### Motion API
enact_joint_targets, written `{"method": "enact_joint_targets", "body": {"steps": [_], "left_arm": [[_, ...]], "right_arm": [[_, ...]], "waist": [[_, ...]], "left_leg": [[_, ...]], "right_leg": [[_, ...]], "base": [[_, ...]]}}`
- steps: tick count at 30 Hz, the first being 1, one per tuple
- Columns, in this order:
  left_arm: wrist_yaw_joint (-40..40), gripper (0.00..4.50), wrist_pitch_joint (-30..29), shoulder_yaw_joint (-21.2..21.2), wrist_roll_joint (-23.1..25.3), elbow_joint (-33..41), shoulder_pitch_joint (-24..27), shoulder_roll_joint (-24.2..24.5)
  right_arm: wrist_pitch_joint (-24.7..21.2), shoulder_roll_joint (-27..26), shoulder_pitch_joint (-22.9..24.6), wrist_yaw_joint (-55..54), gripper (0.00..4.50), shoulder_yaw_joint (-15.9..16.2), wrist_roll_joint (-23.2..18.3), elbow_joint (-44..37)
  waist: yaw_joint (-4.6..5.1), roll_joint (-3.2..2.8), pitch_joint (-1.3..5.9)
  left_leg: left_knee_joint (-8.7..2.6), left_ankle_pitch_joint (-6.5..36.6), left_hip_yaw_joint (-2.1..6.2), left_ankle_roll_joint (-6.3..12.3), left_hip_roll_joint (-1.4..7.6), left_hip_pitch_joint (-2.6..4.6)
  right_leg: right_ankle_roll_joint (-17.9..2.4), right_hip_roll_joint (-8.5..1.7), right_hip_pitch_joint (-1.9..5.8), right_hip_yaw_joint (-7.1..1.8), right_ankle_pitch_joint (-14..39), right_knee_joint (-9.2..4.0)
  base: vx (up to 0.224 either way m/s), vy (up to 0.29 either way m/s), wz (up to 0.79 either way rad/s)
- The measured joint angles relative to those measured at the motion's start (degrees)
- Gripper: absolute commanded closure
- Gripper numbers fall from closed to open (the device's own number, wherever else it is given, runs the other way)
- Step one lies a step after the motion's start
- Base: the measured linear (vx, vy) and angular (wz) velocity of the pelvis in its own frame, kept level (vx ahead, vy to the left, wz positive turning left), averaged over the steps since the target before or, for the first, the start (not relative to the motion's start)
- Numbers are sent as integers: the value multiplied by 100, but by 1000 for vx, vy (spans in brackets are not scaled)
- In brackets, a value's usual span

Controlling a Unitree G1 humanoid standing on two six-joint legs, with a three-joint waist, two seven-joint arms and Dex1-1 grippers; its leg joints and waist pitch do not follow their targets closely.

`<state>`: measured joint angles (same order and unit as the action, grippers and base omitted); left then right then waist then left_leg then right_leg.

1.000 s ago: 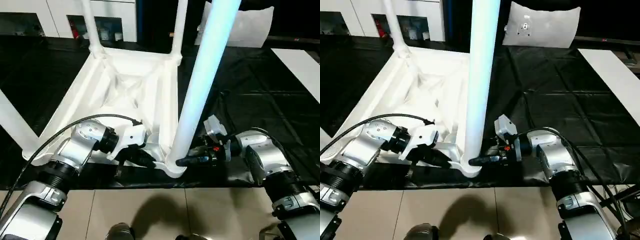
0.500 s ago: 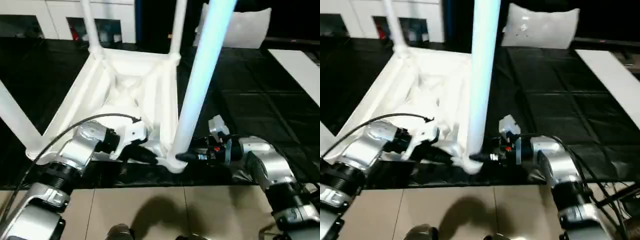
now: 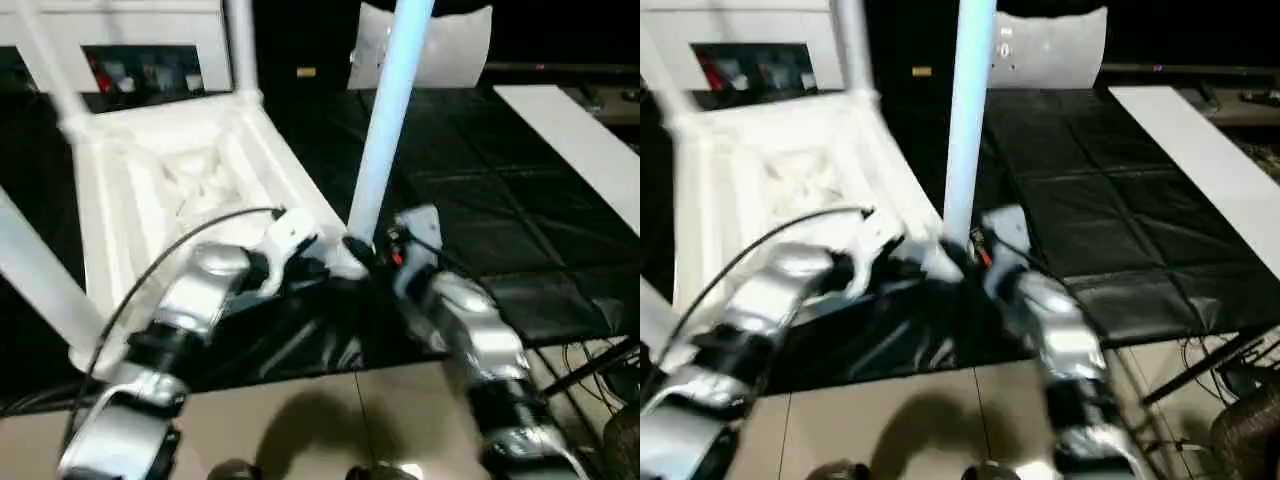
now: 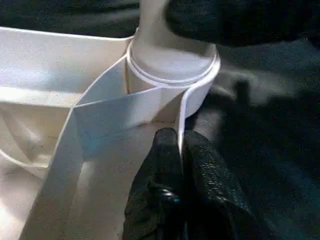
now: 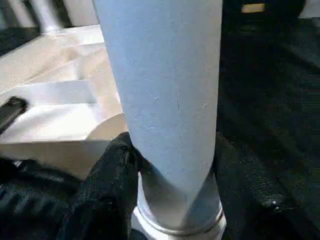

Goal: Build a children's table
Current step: Rotate leg to tighten

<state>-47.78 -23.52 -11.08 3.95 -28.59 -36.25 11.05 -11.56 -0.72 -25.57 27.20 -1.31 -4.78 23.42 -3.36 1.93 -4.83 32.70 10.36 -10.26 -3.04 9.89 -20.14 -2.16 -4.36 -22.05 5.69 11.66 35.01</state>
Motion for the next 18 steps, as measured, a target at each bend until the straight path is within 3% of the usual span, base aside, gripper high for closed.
{"method": "enact_joint_targets", "body": {"steps": [3,4,9,14,18], "left_arm": [[466,450,-11,65,104,-106,-98,-164],[495,450,-9,74,126,-104,-104,-178],[307,450,189,-15,150,-98,-103,-72],[-518,450,960,-299,118,-99,-54,382],[-1175,450,1835,-502,125,-302,-51,710]], "right_arm": [[41,-377,-356,-894,261,-52,248,332],[51,-428,-401,-1020,205,-58,272,372],[117,-452,-318,-1005,172,-50,268,264],[270,14,316,-173,128,203,157,-200],[-19,637,1115,773,94,302,-332,-1219]], "waist": [[38,-1,0],[35,-1,1],[20,1,0],[-63,9,-2],[-255,10,-2]], "left_leg": [[-20,-1,-5,0,3,-9],[-28,-2,-7,1,3,-14],[-38,-16,-9,29,3,-23],[-18,-19,-8,31,8,-86],[0,-13,-7,42,7,-92]], "right_leg": [[5,6,-21,0,3,-1],[8,6,-27,0,7,-2],[6,7,-40,0,20,1],[7,9,-88,2,17,10],[10,5,-82,2,15,10]], "base": [[0,0,0],[0,0,0],[0,0,0],[0,0,0],[0,0,0]]}}
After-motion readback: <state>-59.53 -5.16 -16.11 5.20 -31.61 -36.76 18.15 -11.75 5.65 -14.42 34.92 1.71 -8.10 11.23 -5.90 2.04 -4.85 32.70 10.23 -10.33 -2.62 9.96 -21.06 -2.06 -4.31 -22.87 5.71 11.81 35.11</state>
